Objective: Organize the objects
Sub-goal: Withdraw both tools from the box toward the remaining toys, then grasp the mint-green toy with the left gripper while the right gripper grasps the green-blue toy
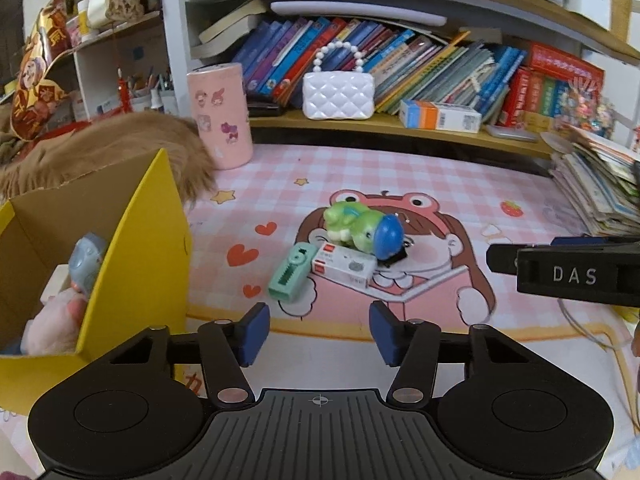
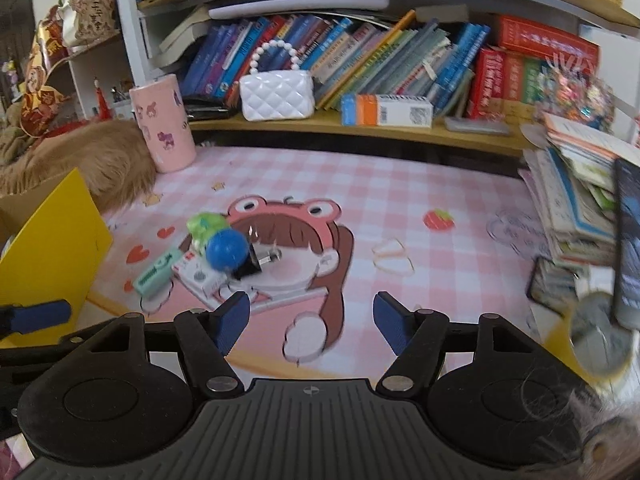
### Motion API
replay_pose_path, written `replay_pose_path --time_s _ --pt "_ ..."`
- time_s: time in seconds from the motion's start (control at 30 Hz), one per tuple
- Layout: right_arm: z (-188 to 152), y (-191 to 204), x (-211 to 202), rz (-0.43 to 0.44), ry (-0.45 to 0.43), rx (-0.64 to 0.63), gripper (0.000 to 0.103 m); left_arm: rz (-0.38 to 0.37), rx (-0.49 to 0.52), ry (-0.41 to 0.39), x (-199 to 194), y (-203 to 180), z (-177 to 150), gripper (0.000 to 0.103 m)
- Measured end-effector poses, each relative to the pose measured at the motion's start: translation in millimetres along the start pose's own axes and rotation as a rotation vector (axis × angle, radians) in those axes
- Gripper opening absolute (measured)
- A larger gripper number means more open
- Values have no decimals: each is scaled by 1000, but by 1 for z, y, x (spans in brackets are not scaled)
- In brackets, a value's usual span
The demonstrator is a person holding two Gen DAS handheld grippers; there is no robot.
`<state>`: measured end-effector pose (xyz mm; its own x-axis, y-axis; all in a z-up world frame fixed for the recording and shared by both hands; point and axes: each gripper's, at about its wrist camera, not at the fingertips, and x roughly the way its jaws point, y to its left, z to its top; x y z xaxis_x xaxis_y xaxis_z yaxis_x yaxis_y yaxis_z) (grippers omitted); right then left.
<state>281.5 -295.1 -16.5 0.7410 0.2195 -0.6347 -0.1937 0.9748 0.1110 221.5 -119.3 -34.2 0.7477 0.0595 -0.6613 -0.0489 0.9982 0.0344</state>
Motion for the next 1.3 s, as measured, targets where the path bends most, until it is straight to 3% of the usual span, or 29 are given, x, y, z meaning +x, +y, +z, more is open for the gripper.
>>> replay_pose_path --time_s 0.2,0.67,0.9,0.93,1.0,1.1,1.3 --pt "16 0 27 90 -18 -37 67 49 -2 32 28 -5 10 53" --pt "33 19 87 235 91 -57 64 130 -30 92 68 8 20 51" --pt "41 28 119 277 140 -74 64 130 -41 129 84 9 20 50" --pt "40 29 122 273 138 -91 62 126 -46 132 85 9 20 50" --pt "39 28 126 305 142 -105 48 121 -44 136 89 8 21 50" --pt "41 24 120 327 124 -99 39 123 -30 144 97 6 21 50" --pt "39 -3 92 314 77 20 37 99 -62 145 107 11 27 43"
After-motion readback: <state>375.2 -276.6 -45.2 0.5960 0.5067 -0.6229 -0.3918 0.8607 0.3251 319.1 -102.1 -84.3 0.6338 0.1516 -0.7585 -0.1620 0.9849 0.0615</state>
